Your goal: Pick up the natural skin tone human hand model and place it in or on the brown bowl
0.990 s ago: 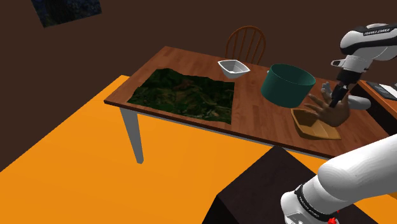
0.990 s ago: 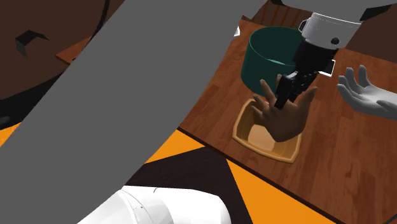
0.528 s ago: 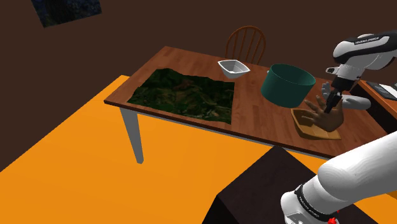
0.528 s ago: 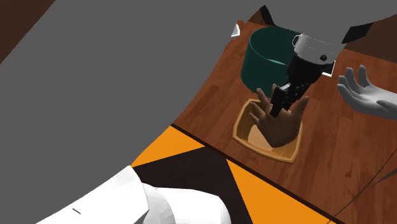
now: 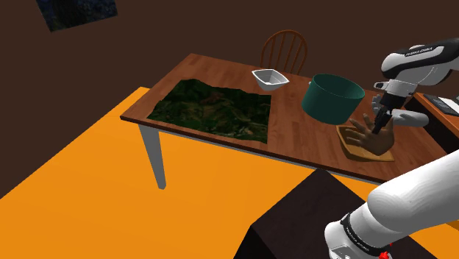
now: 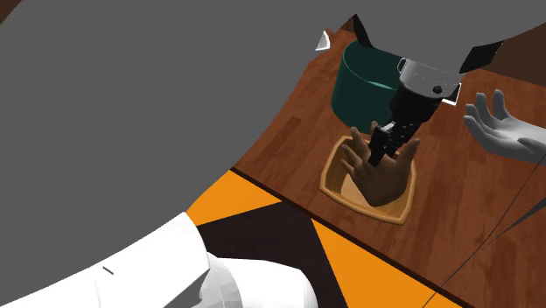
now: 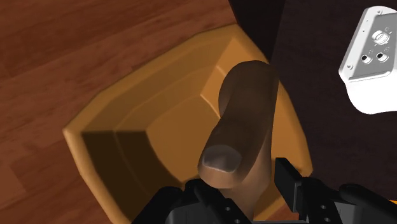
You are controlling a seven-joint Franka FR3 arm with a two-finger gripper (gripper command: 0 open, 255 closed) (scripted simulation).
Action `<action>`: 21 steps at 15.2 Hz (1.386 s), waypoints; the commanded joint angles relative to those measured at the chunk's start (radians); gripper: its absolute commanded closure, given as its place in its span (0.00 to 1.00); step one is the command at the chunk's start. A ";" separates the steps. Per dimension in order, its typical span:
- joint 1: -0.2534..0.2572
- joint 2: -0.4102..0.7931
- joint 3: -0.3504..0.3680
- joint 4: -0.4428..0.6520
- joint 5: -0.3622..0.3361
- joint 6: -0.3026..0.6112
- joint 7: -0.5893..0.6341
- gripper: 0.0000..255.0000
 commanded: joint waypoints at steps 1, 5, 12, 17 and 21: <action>0.000 0.000 0.000 0.000 0.000 0.000 0.000 1.00; 0.000 0.000 0.000 0.000 0.000 0.000 0.000 0.00; 0.006 0.000 0.008 0.100 0.008 -0.100 -0.003 0.00; 0.007 0.002 0.009 0.128 0.011 -0.126 -0.005 0.00; 0.007 0.002 0.009 0.128 0.011 -0.126 -0.005 0.00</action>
